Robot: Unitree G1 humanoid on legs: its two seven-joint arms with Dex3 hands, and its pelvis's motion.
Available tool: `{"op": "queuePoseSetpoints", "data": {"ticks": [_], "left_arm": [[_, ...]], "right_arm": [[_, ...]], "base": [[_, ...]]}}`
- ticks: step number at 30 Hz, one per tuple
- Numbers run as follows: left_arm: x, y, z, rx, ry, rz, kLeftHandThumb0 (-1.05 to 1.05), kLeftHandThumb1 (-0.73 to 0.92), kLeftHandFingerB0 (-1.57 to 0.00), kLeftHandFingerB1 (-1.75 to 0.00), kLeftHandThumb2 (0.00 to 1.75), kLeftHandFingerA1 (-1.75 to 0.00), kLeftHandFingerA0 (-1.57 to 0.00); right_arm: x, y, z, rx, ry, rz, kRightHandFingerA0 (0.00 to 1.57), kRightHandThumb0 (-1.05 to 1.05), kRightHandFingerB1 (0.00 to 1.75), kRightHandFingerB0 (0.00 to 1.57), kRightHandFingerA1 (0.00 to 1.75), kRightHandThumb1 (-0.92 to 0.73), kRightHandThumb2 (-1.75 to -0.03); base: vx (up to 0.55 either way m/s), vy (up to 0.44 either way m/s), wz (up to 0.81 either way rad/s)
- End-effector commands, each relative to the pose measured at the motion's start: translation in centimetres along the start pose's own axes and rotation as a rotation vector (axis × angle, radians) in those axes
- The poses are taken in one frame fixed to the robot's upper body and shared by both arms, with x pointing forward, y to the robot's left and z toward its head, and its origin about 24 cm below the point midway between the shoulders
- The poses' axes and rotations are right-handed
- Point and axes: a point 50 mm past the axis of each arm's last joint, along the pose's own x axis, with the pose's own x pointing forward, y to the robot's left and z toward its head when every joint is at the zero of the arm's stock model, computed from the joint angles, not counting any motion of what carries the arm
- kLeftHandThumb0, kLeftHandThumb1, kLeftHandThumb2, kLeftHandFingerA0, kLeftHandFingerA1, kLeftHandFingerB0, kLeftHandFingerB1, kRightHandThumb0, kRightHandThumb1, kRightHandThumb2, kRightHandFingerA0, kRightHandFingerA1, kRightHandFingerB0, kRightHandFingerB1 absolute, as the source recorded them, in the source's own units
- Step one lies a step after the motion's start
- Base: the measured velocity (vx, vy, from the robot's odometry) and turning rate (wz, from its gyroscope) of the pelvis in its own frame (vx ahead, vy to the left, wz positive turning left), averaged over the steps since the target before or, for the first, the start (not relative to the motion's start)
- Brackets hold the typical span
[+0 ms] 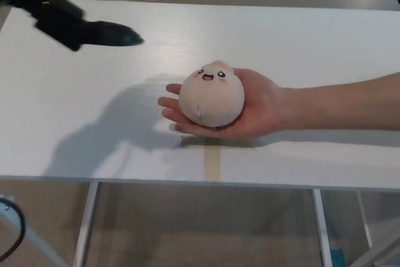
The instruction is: Use the left hand to take the pink dumpling toy on a person's hand and put it on the desk.
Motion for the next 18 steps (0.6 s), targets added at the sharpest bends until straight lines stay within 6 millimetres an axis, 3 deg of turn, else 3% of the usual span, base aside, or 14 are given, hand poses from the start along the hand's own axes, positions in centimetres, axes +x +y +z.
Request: {"op": "queuePoseSetpoints", "data": {"ticks": [1, 3, 4, 7, 8, 11, 12, 14, 18], "left_arm": [[4.4, -2.6, -2.1, 0.173, 0.28, -0.123, -0.55, 0.43, -0.19, -0.28, 0.54, -0.3, -0.18], [5.4, -3.4, -2.3, 0.201, 0.303, -0.141, -0.56, 0.42, -0.19, -0.28, 0.54, -0.29, -0.16], [6.0, -3.9, -2.5, 0.213, 0.322, -0.159, -0.3, 0.18, 0.0, -0.46, 0.8, -0.48, 0.0], [7.1, -4.9, -2.8, 0.233, 0.356, -0.191, -0.3, 0.18, 0.0, -0.46, 0.8, -0.48, 0.0], [7.6, -5.5, -3.0, 0.235, 0.372, -0.216, -0.56, 0.42, -0.17, -0.28, 0.54, -0.3, -0.2], [8.2, -6.4, -3.3, 0.23, 0.397, -0.251, -0.57, 0.41, -0.15, -0.28, 0.54, -0.31, -0.18], [8.3, -7.0, -3.5, 0.225, 0.413, -0.269, -0.3, 0.19, 0.0, -0.47, 0.8, -0.49, 0.0], [8.7, -8.1, -4.2, 0.206, 0.45, -0.305, -0.3, 0.19, 0.0, -0.47, 0.8, -0.48, 0.0], [9.0, -8.6, -4.6, 0.189, 0.487, -0.323, -0.3, 0.19, 0.0, -0.47, 0.8, -0.48, 0.0]], "right_arm": [[-0.1, -0.3, -0.5, 0.0, 0.026, 0.005, 0.51, -0.25, 0.38, 0.4, 0.42, -0.65, -0.59], [0.0, -0.3, -0.2, -0.003, 0.021, 0.008, 0.5, -0.25, 0.38, 0.41, 0.41, -0.65, -0.59], [0.0, -0.3, -0.2, 0.001, 0.021, 0.008, 0.49, -0.25, 0.38, 0.41, 0.41, -0.65, -0.6], [0.0, -0.2, -0.1, 0.006, 0.022, 0.007, 0.49, -0.25, 0.38, 0.41, 0.41, -0.65, -0.6], [0.0, -0.2, -0.1, 0.005, 0.02, 0.006, 0.48, -0.25, 0.38, 0.41, 0.41, -0.65, -0.6], [0.1, -0.2, 0.0, 0.007, 0.02, 0.007, 0.47, -0.25, 0.38, 0.41, 0.41, -0.65, -0.6], [0.1, -0.1, 0.0, 0.009, 0.021, 0.009, 0.47, -0.25, 0.38, 0.41, 0.41, -0.65, -0.6], [0.1, -0.1, 0.0, 0.008, 0.02, 0.014, 0.47, -0.25, 0.38, 0.4, 0.41, -0.65, -0.6], [0.1, -0.1, 0.2, 0.006, 0.017, 0.018, 0.46, -0.25, 0.38, 0.4, 0.4, -0.65, -0.6]], "base": [[0.0, 0.0, 0.0], [0.0, 0.0, 0.0], [0.0, 0.0, 0.0], [0.0, 0.0, 0.0], [0.0, 0.0, 0.0], [0.0, 0.0, 0.0], [0.0, 0.0, 0.0], [0.0, 0.0, 0.0], [0.0, 0.0, 0.0]]}}
